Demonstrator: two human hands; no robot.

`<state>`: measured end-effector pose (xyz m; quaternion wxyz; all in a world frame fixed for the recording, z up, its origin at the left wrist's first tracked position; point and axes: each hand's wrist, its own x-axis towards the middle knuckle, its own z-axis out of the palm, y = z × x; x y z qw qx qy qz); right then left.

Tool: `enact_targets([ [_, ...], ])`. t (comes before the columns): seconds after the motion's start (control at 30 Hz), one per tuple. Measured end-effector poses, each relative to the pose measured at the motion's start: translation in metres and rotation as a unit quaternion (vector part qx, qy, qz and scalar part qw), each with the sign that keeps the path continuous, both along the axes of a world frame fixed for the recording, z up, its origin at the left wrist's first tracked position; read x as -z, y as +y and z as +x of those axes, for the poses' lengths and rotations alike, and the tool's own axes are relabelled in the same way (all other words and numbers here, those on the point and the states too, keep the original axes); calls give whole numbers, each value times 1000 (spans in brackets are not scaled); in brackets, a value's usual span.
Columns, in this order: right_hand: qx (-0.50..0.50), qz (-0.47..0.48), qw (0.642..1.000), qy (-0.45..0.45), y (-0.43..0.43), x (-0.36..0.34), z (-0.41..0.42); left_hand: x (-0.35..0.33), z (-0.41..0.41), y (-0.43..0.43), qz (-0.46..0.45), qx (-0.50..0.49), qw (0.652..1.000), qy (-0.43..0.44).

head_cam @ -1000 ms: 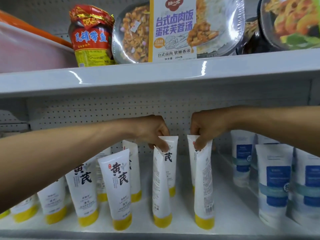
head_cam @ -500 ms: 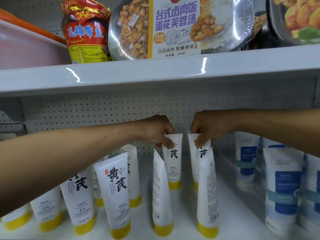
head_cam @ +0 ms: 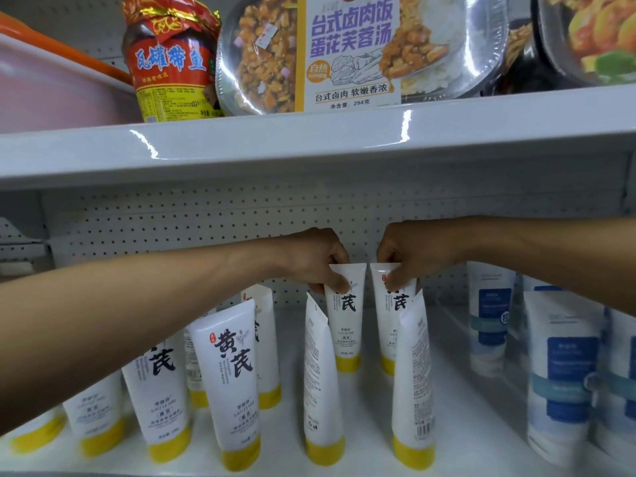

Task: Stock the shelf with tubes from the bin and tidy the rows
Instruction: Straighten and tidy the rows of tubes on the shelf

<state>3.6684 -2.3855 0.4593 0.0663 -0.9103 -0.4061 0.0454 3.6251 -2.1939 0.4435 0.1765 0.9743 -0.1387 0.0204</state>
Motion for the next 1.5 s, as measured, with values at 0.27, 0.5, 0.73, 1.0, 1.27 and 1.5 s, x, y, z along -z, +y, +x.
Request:
enact_targets([
  [0.27, 16, -25, 1000, -5, 3, 1, -4, -1, -4, 0, -2, 14, 1000, 8],
  [0.5, 28, -21, 999, -5, 3, 2, -5, -1, -5, -1, 4, 5, 1000, 7],
  [0.73, 25, -29, 999, -13, 4, 1, -12, -4, -10, -3, 23, 2, 1000, -5],
  [1.0, 14, -27, 999, -32, 1, -2, -20, -23, -26, 4, -40, -28, 998, -35],
  [1.27, -5, 41, 998, -49, -3, -15, -22, -39, -67, 41, -56, -64, 995, -52],
  [1.5, -12, 39, 998, -39, 15, -18, -19, -36, -86, 77, -21, -48, 998, 21],
])
